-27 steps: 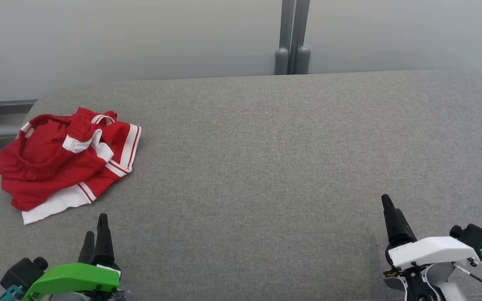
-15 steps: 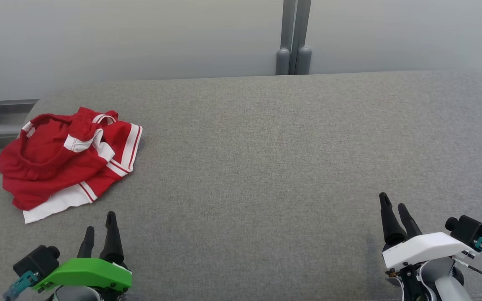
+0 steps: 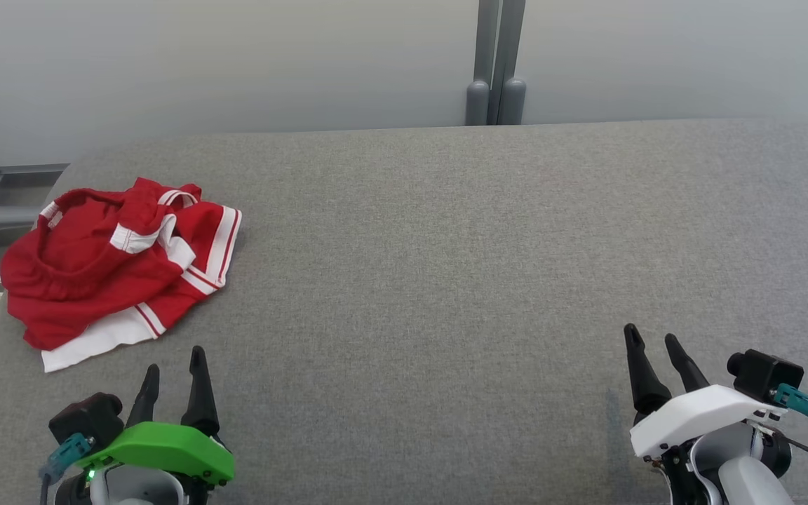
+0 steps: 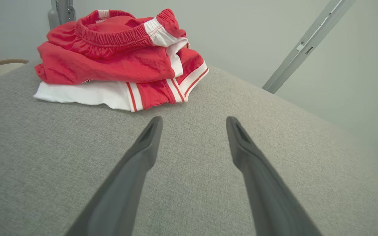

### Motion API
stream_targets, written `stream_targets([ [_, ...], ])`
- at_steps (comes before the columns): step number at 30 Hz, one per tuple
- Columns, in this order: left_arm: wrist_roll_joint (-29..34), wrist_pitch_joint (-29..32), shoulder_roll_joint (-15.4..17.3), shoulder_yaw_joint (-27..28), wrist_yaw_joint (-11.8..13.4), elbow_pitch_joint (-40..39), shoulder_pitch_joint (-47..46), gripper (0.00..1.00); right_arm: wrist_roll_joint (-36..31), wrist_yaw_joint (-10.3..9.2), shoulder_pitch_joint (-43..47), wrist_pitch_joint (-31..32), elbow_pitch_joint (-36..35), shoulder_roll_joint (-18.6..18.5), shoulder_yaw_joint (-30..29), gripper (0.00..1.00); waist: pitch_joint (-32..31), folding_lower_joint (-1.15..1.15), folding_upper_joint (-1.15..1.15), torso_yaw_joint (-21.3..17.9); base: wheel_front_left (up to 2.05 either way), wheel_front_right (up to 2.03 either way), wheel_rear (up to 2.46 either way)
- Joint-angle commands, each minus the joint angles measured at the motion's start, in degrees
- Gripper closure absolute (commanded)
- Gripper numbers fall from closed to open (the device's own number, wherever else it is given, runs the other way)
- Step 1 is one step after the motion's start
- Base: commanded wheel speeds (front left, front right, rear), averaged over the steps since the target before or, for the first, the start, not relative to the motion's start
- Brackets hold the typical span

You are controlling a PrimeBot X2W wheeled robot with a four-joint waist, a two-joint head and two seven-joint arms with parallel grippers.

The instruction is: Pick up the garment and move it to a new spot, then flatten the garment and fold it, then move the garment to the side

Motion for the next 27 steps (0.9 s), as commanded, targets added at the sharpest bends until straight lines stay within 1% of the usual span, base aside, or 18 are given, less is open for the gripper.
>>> stream_targets([
  [1, 2.02, -0.53, 0.83, -0.44, 0.28, -0.03, -1.73, 0.0, -2.45, 0.02, -1.22, -0.22, -0.56, -0.3, -0.09, 0.0, 0.01, 0.0, 0.0, 0.03, 0.0, 0.0, 0.0],
  [10, 7.61, -1.97, 1.47, -2.34, 0.2, 0.8, -2.29, 0.0, -9.29, 0.03, -1.36, -0.3, -0.96, -0.35, 0.57, 0.0, 0.0, 0.0, 0.0, 0.16, 0.0, 0.0, 0.0],
  [16, 10.77, -2.82, 1.73, -3.34, 0.22, 1.25, -2.57, 0.0, -12.58, 0.02, -1.4, -0.1, -0.9, -0.39, 1.33, 0.0, -0.08, 0.0, 0.0, 0.24, 0.0, 0.0, 0.0],
  [23, 13.45, -3.78, 1.94, -3.7, 0.78, 2.39, -2.8, 0.0, -16.04, 0.02, -1.5, -0.75, -0.69, -0.42, 1.87, 0.0, -0.19, 0.0, 0.0, 0.32, 0.0, 0.0, 0.0],
  [27, 14.78, -4.29, 2.14, -4.01, 0.39, 3.46, -3.13, 0.0, -17.93, 0.03, -1.59, -0.95, -0.52, -0.44, 1.95, 0.0, -0.22, 0.0, 0.0, 0.41, 0.0, 0.0, 0.0],
])
